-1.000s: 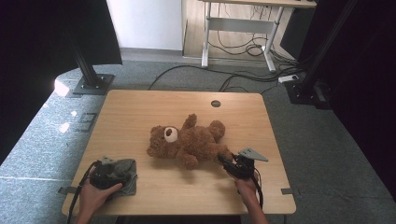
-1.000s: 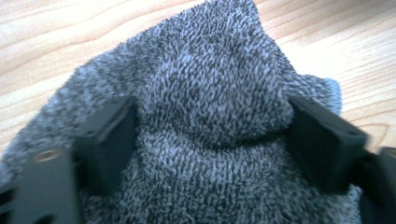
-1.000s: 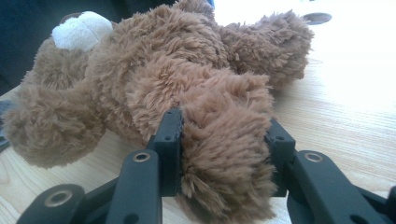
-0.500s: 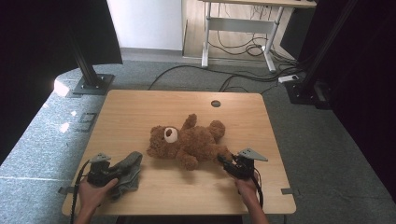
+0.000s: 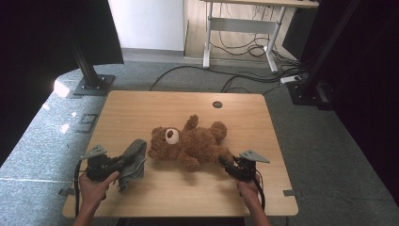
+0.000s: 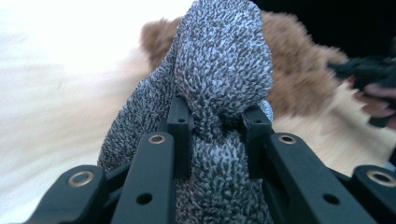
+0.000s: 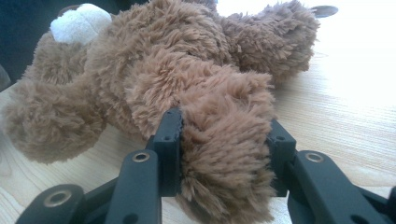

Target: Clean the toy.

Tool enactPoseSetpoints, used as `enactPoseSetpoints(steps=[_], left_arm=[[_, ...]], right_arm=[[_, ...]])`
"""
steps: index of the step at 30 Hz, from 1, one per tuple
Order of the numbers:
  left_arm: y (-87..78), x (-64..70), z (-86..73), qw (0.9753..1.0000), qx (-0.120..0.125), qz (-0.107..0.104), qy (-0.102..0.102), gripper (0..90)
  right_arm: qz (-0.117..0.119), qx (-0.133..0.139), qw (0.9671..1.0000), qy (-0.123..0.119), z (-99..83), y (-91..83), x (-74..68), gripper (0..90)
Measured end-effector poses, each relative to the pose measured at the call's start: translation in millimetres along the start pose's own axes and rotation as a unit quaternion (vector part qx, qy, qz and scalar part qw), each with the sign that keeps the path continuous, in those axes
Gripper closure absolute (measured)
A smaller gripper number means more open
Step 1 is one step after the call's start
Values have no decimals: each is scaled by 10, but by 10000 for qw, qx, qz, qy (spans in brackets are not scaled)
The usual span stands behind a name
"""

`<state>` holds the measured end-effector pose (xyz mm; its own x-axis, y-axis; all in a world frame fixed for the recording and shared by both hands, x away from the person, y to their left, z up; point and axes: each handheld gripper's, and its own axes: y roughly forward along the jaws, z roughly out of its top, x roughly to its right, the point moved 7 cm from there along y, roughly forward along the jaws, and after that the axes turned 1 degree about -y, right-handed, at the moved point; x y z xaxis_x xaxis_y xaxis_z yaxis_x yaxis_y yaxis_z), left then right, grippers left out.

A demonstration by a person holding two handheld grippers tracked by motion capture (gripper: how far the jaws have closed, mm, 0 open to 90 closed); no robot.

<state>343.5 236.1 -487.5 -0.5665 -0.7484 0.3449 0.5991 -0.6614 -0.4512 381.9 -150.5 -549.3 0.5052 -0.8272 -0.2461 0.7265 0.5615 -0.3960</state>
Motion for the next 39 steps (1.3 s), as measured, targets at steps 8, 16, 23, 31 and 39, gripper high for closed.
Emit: enactPoseSetpoints(steps=[8,16,23,31,39], left_arm=[[505,185,401,9987,-142,-466,121,705],[1094,466,677,9973,-249,-597,354,704],[1577,607,767,9949,-697,-450,581,701],[1698,476,463,9925,-942,-474,625,716],[1656,470,338,9937,-763,-584,585,727]], right_arm=[[4,-45,10000,-23,-21,7,-9,594],[51,-68,10000,5,-22,28,9,594],[106,-90,9999,-7,-30,47,27,594],[140,-201,9996,-141,-90,24,-12,594],[123,-268,9990,-323,2,-64,-51,403]])
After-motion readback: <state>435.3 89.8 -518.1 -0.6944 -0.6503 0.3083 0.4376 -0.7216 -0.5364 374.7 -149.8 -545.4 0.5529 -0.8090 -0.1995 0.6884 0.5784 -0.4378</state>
